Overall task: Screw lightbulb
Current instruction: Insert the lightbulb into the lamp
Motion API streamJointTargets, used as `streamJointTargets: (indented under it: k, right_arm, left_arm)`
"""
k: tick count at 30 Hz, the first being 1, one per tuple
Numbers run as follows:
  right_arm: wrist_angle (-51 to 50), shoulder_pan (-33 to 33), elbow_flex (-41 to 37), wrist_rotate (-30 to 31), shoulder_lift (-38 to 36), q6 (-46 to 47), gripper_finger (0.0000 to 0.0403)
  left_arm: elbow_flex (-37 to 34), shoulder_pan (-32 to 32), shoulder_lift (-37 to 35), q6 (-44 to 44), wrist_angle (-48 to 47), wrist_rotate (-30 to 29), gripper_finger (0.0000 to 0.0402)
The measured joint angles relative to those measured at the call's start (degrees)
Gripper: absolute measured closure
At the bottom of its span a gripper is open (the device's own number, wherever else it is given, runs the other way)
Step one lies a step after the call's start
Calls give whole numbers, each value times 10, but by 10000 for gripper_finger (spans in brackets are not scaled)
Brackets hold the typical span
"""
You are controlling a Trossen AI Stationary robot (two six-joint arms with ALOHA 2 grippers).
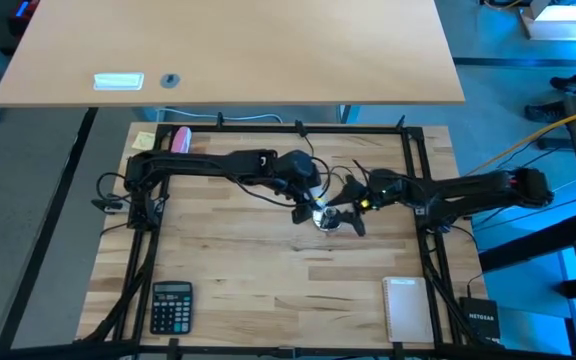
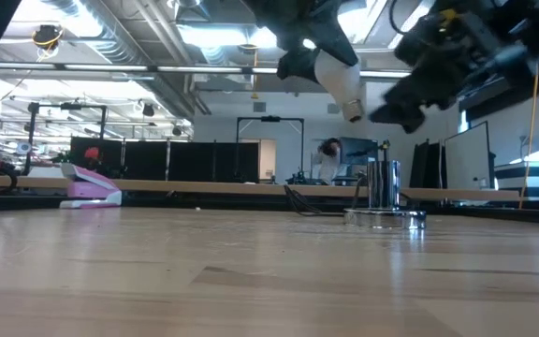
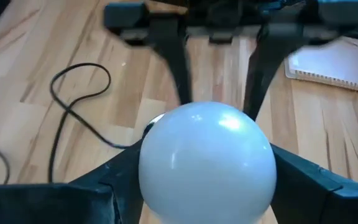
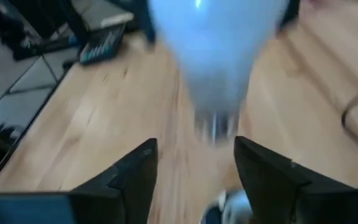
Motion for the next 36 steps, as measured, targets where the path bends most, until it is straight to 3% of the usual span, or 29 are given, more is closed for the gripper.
streamJointTargets:
  k: [4,7,13,18,25,32,36]
  right_arm:
    - [-142,0,0,3,-76,1,164]
    - [-153,1,-32,39,-94,1,163]
    - [3,0,-155,112,-59,-13,166]
    - [182,0,-213,125,-18,-17,166]
    - [292,0,-222,155,75,-52,167]
    - [425,1,-218,128,193,-61,178]
    - [444,1,-192,124,254,-74,184]
  left_arm:
    - [0,-10,-16,7,-22,-37,148]
    - [-1,-15,-24,6,-38,-51,150]
    - [-4,-18,-28,5,-61,-80,147]
    - [-5,-21,-28,9,-55,-88,149]
    - [-15,-21,-28,23,-46,-109,144]
    - [-55,-23,-28,16,-33,-111,142]
    - [-67,-27,-29,17,-8,-110,142]
